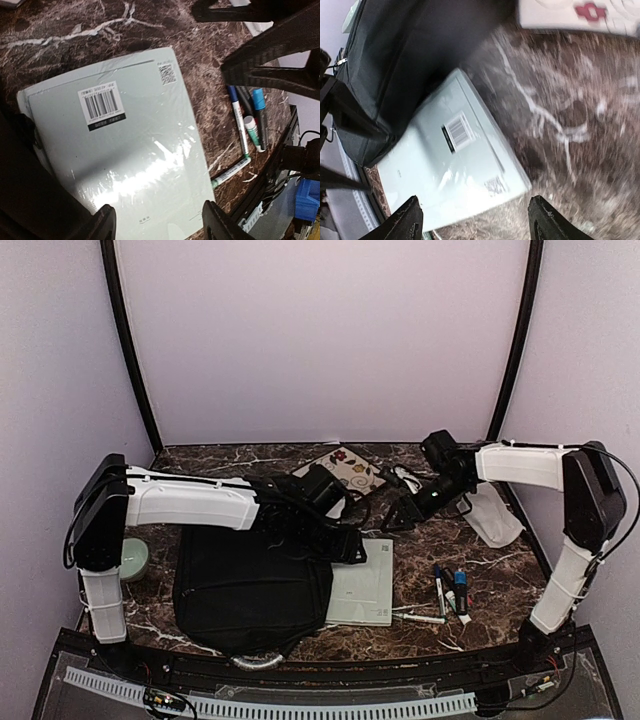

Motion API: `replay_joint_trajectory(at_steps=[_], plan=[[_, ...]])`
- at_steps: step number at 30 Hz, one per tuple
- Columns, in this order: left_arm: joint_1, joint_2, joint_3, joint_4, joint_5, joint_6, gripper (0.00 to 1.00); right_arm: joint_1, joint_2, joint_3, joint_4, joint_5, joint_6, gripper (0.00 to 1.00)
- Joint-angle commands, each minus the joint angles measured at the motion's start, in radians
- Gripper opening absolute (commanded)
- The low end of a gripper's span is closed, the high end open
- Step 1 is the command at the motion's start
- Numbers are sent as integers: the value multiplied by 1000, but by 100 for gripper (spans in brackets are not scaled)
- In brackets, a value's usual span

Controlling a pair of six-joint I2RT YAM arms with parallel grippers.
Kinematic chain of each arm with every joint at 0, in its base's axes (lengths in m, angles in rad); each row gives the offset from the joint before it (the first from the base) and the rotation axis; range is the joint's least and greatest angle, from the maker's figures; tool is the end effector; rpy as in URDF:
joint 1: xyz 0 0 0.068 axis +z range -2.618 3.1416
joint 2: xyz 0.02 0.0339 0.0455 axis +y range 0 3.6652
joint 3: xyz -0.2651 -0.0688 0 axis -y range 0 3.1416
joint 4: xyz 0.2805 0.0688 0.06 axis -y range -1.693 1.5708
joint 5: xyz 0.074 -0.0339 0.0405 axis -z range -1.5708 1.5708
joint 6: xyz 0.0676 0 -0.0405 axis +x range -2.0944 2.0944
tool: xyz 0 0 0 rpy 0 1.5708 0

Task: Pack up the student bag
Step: Grab the book from the center of the board.

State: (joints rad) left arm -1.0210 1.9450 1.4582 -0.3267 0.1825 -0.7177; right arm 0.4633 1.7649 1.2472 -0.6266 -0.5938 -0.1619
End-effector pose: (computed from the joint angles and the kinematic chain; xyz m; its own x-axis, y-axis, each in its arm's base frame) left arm 0.2453 -0.4237 0.1800 -0.8803 0.1987 -0.4308 0.4310 0.7145 -0.5511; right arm 0.3395 0.2119 0.1686 -0.7107 -0.5044 -0.4904 -0.7012 0.5641 0.4360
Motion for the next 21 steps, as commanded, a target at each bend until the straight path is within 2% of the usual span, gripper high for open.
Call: replay_joint_trajectory(at_steps=[1, 4, 7, 12, 17, 21], plan=[[-3, -2, 2, -93, 0, 43, 62, -29, -24, -139, 3, -126, 65, 73], [-4, 1, -15, -121, 2, 38, 61, -32, -28, -185, -32, -242, 45, 74], [-4, 23, -9, -190, -26, 13, 60, -32, -63, -276, 22, -307, 88, 74], [-6, 38, -37, -222, -26, -32, 59, -32, -49, -360, 111, -330, 182, 75], [-17, 39, -70, -219, -18, -54, 59, -32, 40, -362, 113, -361, 180, 76], [-25, 57, -84, -216, -4, -57, 59, -28, 103, -373, 178, -402, 234, 76]])
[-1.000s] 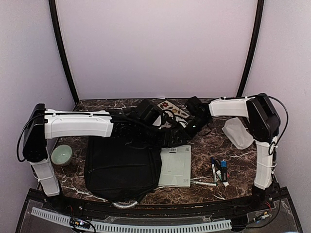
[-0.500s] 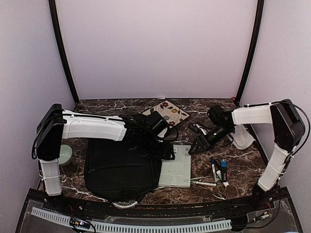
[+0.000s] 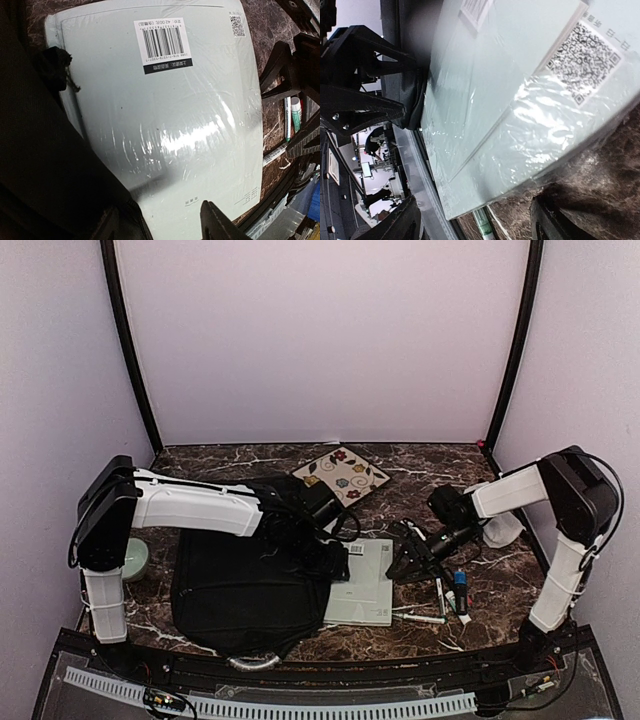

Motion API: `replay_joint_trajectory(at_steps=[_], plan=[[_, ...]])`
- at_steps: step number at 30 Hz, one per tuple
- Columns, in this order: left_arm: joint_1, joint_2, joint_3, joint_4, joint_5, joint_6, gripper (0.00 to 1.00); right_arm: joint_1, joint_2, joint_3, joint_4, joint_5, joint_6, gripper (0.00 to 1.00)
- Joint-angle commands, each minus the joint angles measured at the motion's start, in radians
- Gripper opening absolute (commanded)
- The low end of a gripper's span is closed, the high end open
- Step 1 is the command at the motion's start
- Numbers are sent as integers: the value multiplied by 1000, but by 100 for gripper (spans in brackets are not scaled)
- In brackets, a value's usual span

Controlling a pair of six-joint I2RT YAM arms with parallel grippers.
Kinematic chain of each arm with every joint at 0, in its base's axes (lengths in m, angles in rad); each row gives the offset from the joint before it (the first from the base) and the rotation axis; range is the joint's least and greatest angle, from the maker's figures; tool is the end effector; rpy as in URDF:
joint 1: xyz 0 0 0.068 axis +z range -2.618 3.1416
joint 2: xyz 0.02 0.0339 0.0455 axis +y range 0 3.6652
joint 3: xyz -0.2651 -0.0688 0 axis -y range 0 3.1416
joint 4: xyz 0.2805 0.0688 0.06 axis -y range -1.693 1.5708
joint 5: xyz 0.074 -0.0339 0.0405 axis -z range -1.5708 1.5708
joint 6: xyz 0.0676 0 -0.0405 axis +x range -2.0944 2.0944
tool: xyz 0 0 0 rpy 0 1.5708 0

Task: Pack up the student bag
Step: Grab the book from the center of the board.

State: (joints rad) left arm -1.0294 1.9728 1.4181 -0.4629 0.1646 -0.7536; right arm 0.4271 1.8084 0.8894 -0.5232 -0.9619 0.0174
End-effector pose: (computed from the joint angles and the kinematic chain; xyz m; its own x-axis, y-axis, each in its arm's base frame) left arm 0.2315 -0.4065 0.1410 -0.9286 0.2344 -0.2877 0.3488 0.8159 -0.4612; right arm 0.2635 0.1808 0.0728 -0.9083 -0.4025 -0.1141 -0.3169 0.4841 0.8156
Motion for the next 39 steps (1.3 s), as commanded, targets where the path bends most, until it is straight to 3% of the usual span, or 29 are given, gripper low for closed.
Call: replay_joint_trajectory(at_steps=[1, 3, 8, 19, 24, 32, 39], plan=[[-19, 34, -45, -80, 15, -19, 59, 9, 71, -15, 92, -38, 72, 77], [-25, 44, -50, -89, 4, -27, 59, 13, 87, -17, 140, -51, 109, 82], [-41, 66, -94, -51, 26, -32, 57, 25, 126, -33, 272, -137, 202, 83], [-43, 73, -98, -7, 22, -10, 56, 13, -7, -52, 492, -248, 394, 71], [-45, 58, -92, 8, 2, 10, 56, 13, -6, -39, 525, -204, 443, 58], [-46, 23, -111, 41, -41, 15, 56, 6, 24, 6, 456, -137, 423, 25], [-46, -20, -114, 79, -71, 47, 57, -39, -2, 22, 417, -126, 395, 12]])
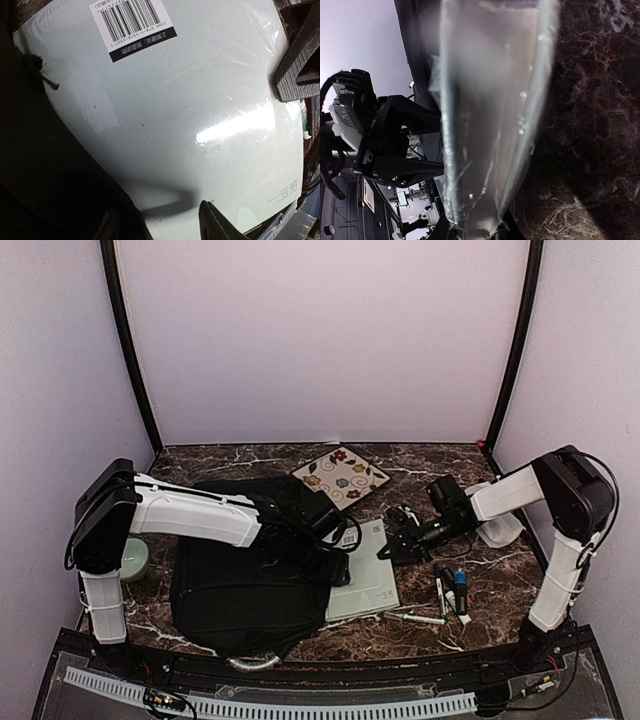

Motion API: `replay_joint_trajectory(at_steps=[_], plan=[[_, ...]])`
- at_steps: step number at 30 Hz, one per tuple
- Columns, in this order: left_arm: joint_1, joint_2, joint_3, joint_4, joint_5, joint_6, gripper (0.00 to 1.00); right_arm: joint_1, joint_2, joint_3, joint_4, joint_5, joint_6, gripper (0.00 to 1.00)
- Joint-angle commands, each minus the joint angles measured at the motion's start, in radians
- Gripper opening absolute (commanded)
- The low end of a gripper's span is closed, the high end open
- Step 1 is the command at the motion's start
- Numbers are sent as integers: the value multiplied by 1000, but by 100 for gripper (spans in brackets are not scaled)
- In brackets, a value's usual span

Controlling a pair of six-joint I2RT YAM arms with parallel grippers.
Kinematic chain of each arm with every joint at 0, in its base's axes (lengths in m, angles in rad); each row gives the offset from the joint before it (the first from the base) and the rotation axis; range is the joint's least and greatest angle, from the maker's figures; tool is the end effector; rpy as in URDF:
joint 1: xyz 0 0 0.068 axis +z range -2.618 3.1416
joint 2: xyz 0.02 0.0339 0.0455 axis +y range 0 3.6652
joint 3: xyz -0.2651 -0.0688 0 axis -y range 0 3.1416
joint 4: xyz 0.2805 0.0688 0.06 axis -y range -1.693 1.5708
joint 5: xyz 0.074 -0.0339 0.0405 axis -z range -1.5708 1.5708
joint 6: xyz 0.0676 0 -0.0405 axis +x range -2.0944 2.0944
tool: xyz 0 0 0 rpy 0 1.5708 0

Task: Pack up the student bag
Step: Grab the book from the center of the board, then pass from the right arm to the left

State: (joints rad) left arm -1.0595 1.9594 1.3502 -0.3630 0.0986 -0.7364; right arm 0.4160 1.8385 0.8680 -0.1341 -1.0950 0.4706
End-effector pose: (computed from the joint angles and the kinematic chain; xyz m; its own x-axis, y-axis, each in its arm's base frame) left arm 0.2214 -0.4083 0.1308 -0.9006 0.2393 -0.3629 0.3916 0.8088 -0.4387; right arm 0.2915 0.1945 0.0778 -0.9779 -0.2050 -0.0406 -0.1202 0.3932 0.9116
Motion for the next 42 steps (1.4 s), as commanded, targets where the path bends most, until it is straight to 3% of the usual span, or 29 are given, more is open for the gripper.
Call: replay_joint_trajectory(at_steps=[1, 14, 20, 28, 34, 37, 42], plan=[[-16, -12, -41, -19, -10, 36, 57, -35, -40, 48, 16, 10, -69, 11], [-7, -57, 215, -36, -51, 181, 60, -128, -193, 153, -100, 12, -185, 0], [60, -109, 265, 19, 27, 222, 63, -130, -254, 241, -179, 20, -278, 0], [209, -264, 152, 176, 171, 279, 65, -134, -349, 321, -270, 94, -483, 0], [281, -396, -26, 361, 125, 351, 66, -133, -320, 463, -418, -30, -653, 0], [299, -434, -131, 511, 170, 375, 70, -133, -317, 484, -429, -73, -670, 0], [305, -394, -155, 650, 330, 365, 72, -132, -310, 489, -354, -129, -599, 0]])
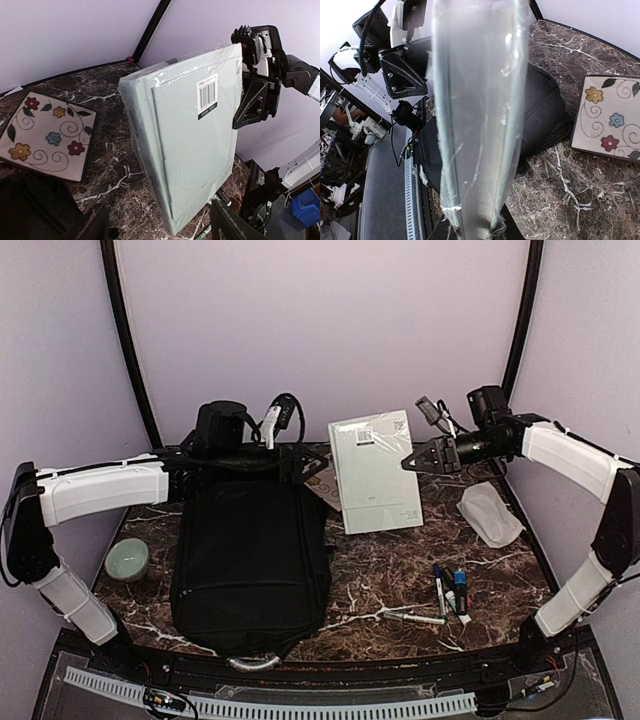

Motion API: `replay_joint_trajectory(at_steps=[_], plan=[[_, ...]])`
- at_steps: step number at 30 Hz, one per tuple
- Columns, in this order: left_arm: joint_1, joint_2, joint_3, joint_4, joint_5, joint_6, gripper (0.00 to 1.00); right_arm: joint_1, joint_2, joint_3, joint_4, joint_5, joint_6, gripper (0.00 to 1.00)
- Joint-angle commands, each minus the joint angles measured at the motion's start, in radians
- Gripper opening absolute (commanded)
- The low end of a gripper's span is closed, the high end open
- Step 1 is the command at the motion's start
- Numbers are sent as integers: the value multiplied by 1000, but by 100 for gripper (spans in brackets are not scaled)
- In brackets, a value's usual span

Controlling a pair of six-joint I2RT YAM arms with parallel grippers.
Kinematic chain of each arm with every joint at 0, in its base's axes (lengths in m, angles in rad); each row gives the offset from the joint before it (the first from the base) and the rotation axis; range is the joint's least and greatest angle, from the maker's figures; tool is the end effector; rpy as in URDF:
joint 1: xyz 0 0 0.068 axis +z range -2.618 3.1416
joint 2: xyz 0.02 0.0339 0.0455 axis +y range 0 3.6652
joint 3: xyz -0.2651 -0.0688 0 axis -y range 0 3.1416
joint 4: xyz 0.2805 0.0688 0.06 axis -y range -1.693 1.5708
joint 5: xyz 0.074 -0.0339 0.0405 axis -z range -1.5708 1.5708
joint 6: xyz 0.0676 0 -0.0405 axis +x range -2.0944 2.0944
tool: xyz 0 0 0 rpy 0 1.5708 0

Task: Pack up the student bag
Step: Pass from the right arm to the left

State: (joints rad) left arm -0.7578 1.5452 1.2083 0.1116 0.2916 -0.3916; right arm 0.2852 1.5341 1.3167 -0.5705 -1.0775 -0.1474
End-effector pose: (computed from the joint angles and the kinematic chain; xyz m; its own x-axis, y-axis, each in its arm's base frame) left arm 0.3012 -0.3117 0.3114 -0.4789 -0.0501 -0.8764 0.7347 0.5236 -0.4314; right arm 0.3401 0.1618 0.3014 -0.5657 -0.2383 -0.7894 -0.8214 0.2473 0.5140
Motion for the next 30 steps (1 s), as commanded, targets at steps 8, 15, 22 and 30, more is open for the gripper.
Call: replay_joint_trajectory(at_steps=[8, 15, 22, 30], plan=[[7, 116, 41, 182, 218, -23, 71, 7, 27, -24, 351, -233, 266, 0], [11, 159, 37, 295, 308, -116, 69, 28, 44, -47, 423, -238, 333, 0], [16, 200, 76, 384, 430, -226, 45, 28, 79, -43, 424, -207, 337, 0], [18, 219, 80, 508, 512, -332, 5, 27, 106, -38, 422, -185, 353, 3]])
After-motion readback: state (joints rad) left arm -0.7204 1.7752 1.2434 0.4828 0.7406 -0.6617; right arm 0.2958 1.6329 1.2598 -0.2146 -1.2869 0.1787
